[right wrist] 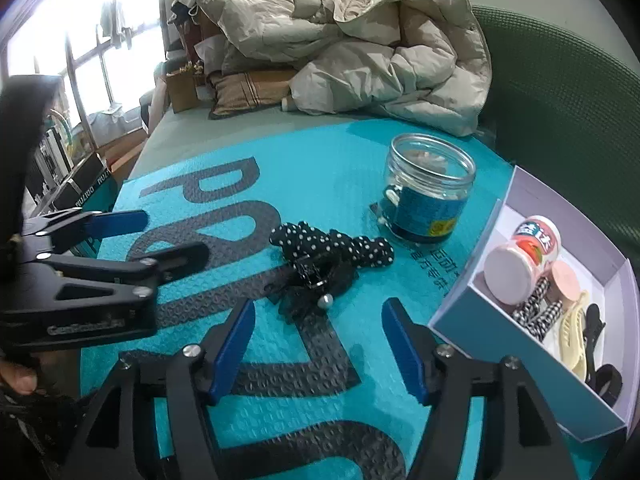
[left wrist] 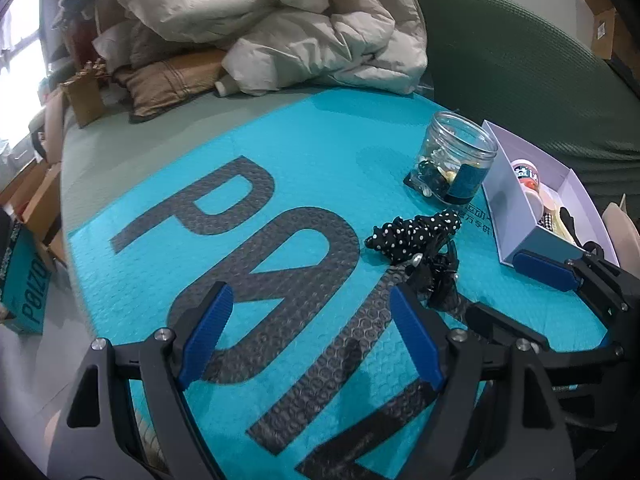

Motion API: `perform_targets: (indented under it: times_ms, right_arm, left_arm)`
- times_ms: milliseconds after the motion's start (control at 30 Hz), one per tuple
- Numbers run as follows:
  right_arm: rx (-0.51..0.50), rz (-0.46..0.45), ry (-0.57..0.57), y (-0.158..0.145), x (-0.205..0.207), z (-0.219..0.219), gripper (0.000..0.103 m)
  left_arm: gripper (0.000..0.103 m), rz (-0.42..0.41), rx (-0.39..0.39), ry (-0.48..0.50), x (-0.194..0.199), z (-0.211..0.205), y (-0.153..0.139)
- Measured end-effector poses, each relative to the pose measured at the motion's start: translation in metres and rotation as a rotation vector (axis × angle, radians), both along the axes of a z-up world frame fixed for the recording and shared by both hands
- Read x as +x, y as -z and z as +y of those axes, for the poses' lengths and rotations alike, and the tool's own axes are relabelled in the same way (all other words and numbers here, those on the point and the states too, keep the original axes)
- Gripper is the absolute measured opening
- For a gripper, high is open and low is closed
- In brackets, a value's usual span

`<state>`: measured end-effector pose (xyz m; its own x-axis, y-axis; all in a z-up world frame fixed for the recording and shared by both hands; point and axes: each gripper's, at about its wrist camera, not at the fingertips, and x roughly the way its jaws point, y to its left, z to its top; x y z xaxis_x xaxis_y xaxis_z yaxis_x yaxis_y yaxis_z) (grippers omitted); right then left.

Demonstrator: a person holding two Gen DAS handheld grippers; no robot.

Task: Organize objects
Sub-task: 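Withdraw both tools from the box toward the black polka-dot scrunchie, then grasp the polka-dot scrunchie with the left gripper while the right gripper grasps the sheer black clip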

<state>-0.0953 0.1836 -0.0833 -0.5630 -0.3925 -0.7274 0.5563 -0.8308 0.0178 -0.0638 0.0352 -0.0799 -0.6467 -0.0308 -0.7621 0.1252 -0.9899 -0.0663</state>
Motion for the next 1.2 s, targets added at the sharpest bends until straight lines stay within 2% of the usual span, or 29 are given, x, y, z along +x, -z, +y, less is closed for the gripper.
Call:
perform_targets:
  times_ms: [133, 400, 500, 533, 633, 767, 967, 1200]
  right_arm:
    - [-0.011, -0.006, -0.006, 0.003, -0.009, -0.006, 0.071]
    - [-0.027, -0.095, 0.017, 0.022, -0.041, -0.019, 0.071]
    - [-0.027, -0.103, 0.04, 0.027, -0.047, -0.018, 0.071]
    - [-0.03, -0.107, 0.037, 0.028, -0.047, -0.018, 0.069]
    - [-0.01, -0.131, 0.022, 0.031, -0.047, -0.017, 0.052]
    - [0.024, -0.12, 0.034, 0.027, -0.042, -0.008, 0.04]
    - [0.04, -0.133, 0.045, 0.024, -0.04, 0.01, 0.039]
    - [-0.011, -0.153, 0.083, 0.027, -0.048, 0.027, 0.04]
  left_arm:
    - [0.08, -0.005, 0.004, 0.032, -0.013, -0.003, 0.003]
    - [0.08, 0.0, 0.028, 0.091, -0.036, -0.014, 0.007]
    - [0.08, 0.001, 0.021, 0.108, -0.042, -0.014, 0.007]
    - [0.08, 0.002, 0.018, 0.113, -0.044, -0.013, 0.007]
    - [0.08, 0.006, 0.008, 0.143, -0.049, -0.007, 0.008]
    - [0.08, 0.011, 0.002, 0.184, -0.056, 0.005, 0.007]
    - [0.08, -0.03, 0.021, 0.232, -0.079, 0.029, 0.014]
    - [0.08, -0.051, 0.008, 0.277, -0.098, 0.046, 0.017]
